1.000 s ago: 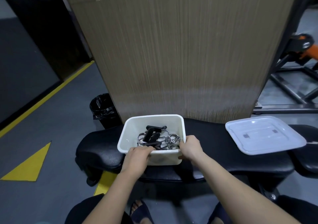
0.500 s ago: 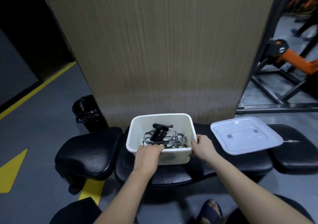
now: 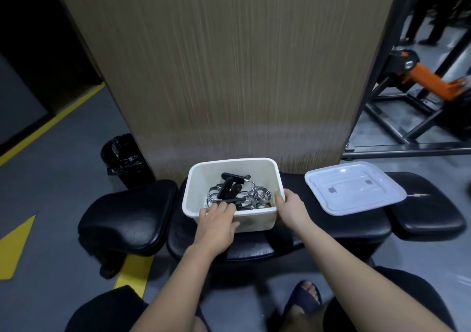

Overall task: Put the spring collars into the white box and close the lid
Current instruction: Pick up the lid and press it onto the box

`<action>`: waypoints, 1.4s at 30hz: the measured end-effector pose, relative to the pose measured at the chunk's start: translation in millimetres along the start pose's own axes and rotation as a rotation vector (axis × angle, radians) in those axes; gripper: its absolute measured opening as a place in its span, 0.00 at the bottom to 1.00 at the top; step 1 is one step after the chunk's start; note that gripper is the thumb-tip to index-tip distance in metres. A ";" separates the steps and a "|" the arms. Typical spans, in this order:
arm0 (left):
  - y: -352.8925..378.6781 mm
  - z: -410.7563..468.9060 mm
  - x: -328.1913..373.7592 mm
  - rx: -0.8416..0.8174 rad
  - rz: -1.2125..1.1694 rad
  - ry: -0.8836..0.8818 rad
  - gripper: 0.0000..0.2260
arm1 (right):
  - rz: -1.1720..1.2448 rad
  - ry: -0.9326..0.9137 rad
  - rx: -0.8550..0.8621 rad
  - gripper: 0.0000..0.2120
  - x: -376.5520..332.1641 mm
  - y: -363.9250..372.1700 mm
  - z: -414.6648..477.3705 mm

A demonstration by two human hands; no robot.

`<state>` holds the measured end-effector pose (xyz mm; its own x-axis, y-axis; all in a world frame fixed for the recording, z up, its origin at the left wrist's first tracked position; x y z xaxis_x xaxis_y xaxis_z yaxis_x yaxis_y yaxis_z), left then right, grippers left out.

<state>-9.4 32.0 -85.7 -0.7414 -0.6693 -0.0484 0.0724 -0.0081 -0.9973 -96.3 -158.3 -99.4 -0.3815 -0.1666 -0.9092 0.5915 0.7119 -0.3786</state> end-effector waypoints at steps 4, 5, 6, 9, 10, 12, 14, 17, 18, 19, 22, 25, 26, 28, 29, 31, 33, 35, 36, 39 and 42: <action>-0.1 -5.2 -1.9 -0.005 -0.031 0.017 0.17 | 0.007 0.026 -0.009 0.25 19.4 -14.9 -13.7; -0.6 -4.9 -2.3 0.012 -0.053 0.020 0.19 | 0.013 0.031 0.035 0.25 27.5 -23.5 -15.0; -2.5 -4.0 -1.9 0.040 -0.086 0.019 0.21 | 0.010 0.030 0.090 0.24 35.0 -34.0 -14.9; -9.7 5.6 12.4 0.100 -0.191 0.037 0.23 | -0.079 0.052 0.219 0.17 61.0 -65.8 -4.4; -11.8 10.4 21.2 0.095 -0.216 0.043 0.23 | -0.141 0.062 0.252 0.16 70.5 -74.4 1.4; -12.9 20.9 40.2 0.041 -0.260 0.019 0.21 | -0.308 0.056 0.308 0.17 84.9 -85.8 12.0; -8.1 28.6 54.1 -0.007 -0.167 -0.002 0.20 | -0.433 0.047 0.328 0.17 98.0 -89.5 20.8; 1.6 33.6 56.4 -0.037 -0.064 -0.024 0.20 | -0.643 0.032 0.279 0.19 120.2 -89.1 32.5; 5.1 34.8 54.6 -0.062 -0.085 -0.026 0.19 | -0.757 0.035 0.236 0.19 130.0 -84.7 36.1; 8.9 36.0 52.8 -0.092 -0.103 -0.027 0.19 | -0.870 0.066 0.187 0.18 138.7 -78.6 37.2; 11.2 40.7 52.4 -0.157 -0.108 -0.039 0.18 | -1.066 0.091 0.146 0.16 150.1 -61.6 37.7; 10.6 44.8 52.3 -0.182 -0.126 -0.045 0.18 | -1.105 0.025 0.157 0.30 139.4 -50.6 36.0; 10.0 45.0 52.3 -0.188 -0.134 -0.041 0.18 | -1.078 0.055 0.197 0.25 133.4 -51.9 32.3; 9.0 44.2 53.1 -0.196 -0.135 -0.033 0.18 | -1.016 0.119 0.262 0.08 119.1 -58.6 26.4; 8.5 43.0 52.8 -0.195 -0.133 -0.035 0.18 | -0.991 0.106 0.282 0.07 118.0 -61.2 28.5; 6.9 42.6 52.4 -0.199 -0.138 -0.037 0.18 | -1.047 0.114 0.231 0.12 113.2 -70.0 23.7; 6.3 42.8 53.3 -0.234 -0.140 -0.029 0.18 | -1.107 0.103 0.240 0.11 106.3 -81.0 15.3; 5.9 41.9 53.6 -0.268 -0.138 -0.025 0.19 | -1.082 0.072 0.257 0.10 97.5 -88.9 10.4; 5.1 41.5 53.2 -0.279 -0.139 -0.028 0.19 | -1.023 0.033 0.271 0.09 91.2 -91.7 10.1; 0.3 41.0 52.9 -0.290 -0.137 -0.035 0.20 | -0.732 -0.121 0.283 0.06 62.4 -102.6 3.0; -1.4 37.2 53.0 -0.277 -0.141 -0.031 0.22 | -0.384 -0.156 0.349 0.12 30.8 -119.8 -14.0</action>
<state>-24.0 -31.0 -84.8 -0.7102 -0.6984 0.0889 -0.2173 0.0973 -0.9712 -188.9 -239.1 -79.6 -0.5222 -0.4882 -0.6992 0.6413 0.3157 -0.6994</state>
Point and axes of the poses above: each hand's wrist, its own z-axis towards the middle knuckle, its own y-axis out of the palm, x = y × z, the point moved 4 cm from there along z, towards the middle knuckle, and after that the axes turned 8 degrees about z, right-handed, at the moved point
